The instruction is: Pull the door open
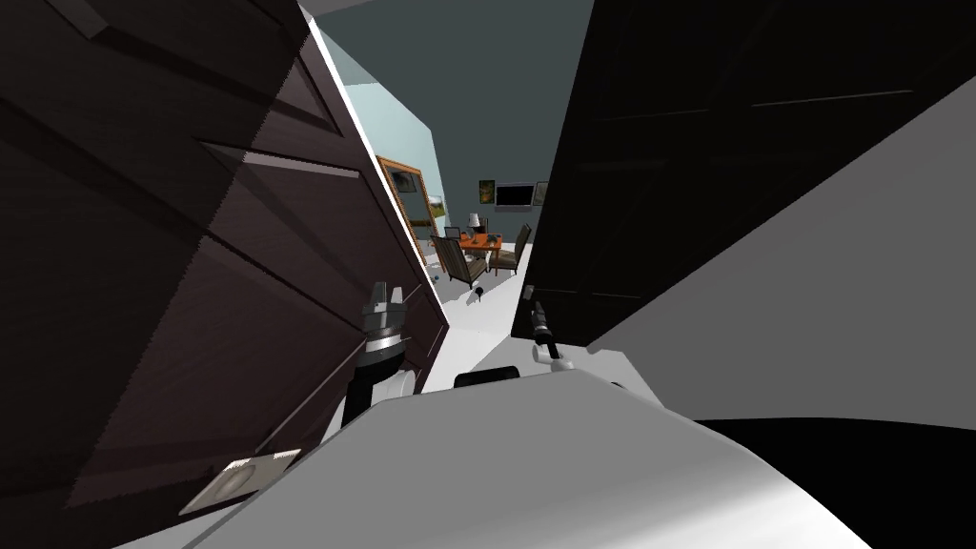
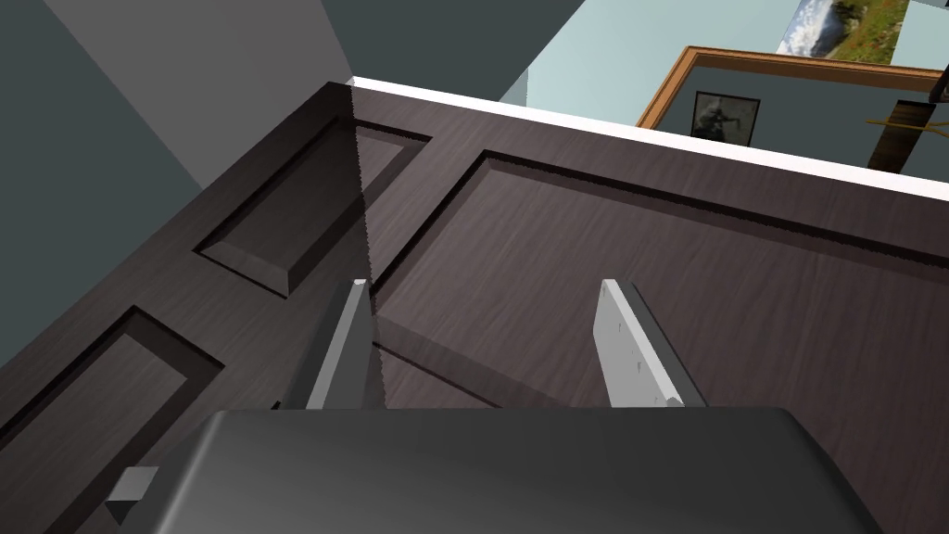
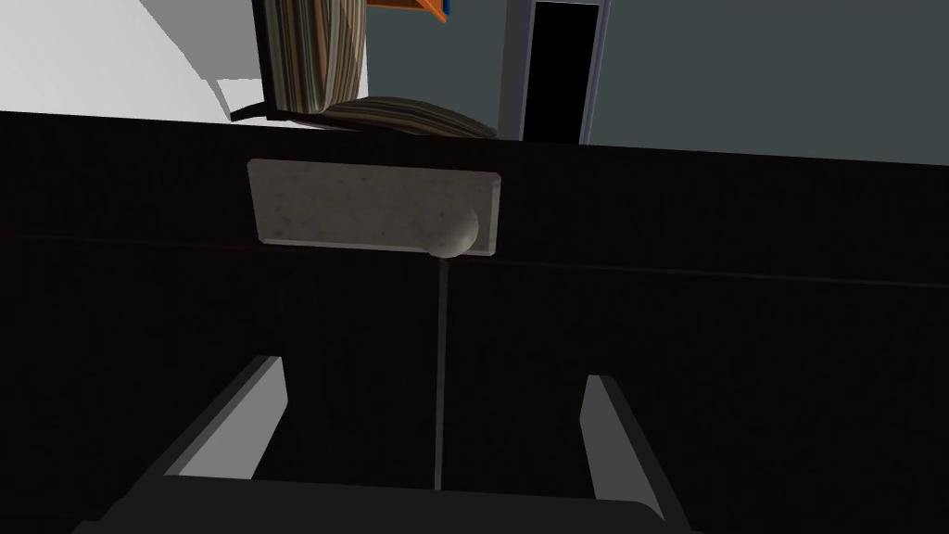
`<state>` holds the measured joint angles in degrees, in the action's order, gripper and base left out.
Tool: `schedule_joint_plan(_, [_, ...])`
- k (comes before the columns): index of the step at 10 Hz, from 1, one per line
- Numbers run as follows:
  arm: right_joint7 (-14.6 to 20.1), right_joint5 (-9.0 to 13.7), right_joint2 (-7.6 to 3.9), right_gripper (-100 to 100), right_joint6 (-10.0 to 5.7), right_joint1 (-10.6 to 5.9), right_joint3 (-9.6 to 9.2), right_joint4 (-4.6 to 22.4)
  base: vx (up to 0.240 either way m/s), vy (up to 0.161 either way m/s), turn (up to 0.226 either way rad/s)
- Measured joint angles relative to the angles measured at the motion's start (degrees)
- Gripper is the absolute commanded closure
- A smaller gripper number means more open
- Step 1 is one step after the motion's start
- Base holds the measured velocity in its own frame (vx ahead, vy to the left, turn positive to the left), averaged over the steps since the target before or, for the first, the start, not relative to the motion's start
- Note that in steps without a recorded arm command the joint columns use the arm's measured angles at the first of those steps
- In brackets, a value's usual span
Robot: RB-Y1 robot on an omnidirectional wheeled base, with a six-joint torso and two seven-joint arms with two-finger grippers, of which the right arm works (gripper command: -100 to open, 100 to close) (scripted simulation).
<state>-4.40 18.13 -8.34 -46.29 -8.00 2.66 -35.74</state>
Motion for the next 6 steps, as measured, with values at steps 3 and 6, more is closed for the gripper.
schedule_joint_plan(3, [1.1,0.3,-1.23,-100,-0.56,0.10,0.36,1.2,0.175,0.013,0.101])
schedule_joint_plan(6, [3.0,0.8,-3.54,-100,-0.67,1.43,1.05,1.0,0.199,-0.003,0.115])
